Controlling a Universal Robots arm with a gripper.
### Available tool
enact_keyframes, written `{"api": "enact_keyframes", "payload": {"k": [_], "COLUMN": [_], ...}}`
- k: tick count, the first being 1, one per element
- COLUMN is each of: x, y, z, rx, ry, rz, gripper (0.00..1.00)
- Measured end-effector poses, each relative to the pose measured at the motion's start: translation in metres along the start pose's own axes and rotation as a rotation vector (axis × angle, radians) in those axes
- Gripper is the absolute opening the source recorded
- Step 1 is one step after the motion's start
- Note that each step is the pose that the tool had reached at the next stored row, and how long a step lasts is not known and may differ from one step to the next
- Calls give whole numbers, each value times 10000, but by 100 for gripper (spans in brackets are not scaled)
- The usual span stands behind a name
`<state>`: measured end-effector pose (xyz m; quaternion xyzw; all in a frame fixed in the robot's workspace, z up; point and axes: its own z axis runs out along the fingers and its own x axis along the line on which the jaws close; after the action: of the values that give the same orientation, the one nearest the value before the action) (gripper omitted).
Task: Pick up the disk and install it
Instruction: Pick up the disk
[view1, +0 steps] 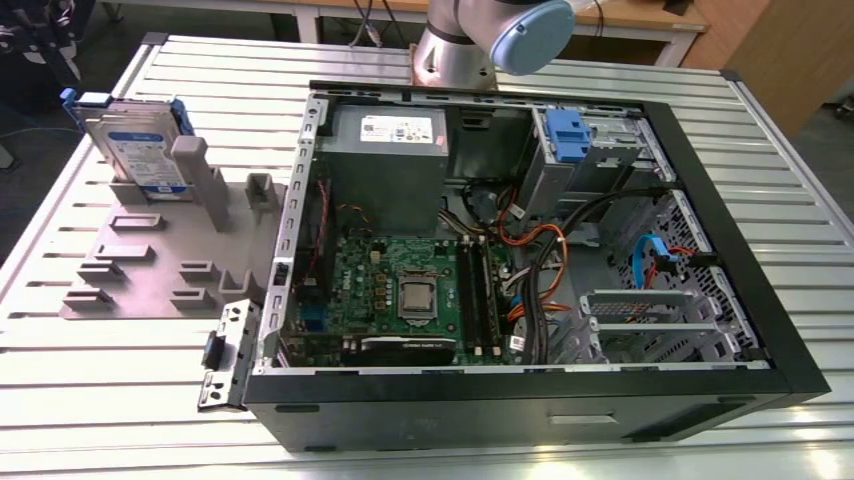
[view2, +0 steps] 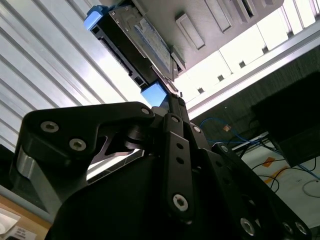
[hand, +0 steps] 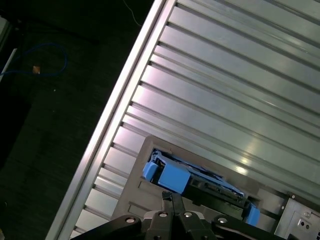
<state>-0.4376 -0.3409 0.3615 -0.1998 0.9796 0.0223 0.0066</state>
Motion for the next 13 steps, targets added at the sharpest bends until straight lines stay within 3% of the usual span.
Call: {"api": "enact_keyframes", "payload": {"k": [13], "x": [0], "y": [0], "z": [0], "rx": [-1], "ry": [4], "rz": [-71], "gripper": [11]}}
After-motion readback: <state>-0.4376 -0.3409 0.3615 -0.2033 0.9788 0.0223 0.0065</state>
